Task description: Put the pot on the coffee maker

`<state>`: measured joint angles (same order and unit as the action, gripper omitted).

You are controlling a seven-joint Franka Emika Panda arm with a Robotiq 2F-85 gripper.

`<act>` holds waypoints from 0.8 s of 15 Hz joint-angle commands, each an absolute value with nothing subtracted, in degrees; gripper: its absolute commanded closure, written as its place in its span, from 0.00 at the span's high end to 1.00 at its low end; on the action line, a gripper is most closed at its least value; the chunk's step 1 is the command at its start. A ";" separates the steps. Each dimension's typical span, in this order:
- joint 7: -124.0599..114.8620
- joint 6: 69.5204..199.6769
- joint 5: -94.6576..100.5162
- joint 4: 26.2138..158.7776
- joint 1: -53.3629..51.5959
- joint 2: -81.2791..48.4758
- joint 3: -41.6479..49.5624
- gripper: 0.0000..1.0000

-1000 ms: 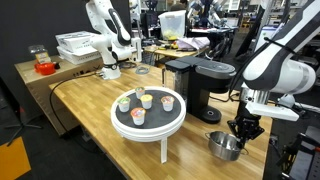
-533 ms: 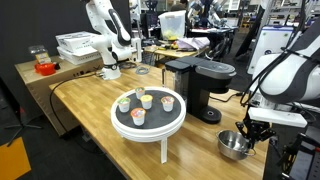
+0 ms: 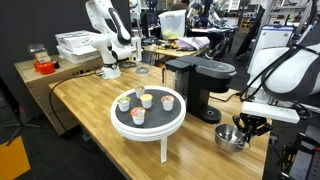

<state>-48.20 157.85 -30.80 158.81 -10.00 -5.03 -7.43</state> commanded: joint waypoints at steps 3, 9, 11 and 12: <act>-48.38 157.69 -30.60 158.78 -9.48 -4.94 -7.87 0.07; -47.58 158.59 -33.83 158.53 -8.88 -5.02 -8.01 0.02; -47.56 159.17 -37.18 158.45 -8.49 -4.87 -7.92 0.02; -47.66 159.70 -39.14 158.45 -8.33 -4.82 -7.83 0.02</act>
<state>-48.19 158.36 -34.66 158.64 -9.48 -5.05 -7.34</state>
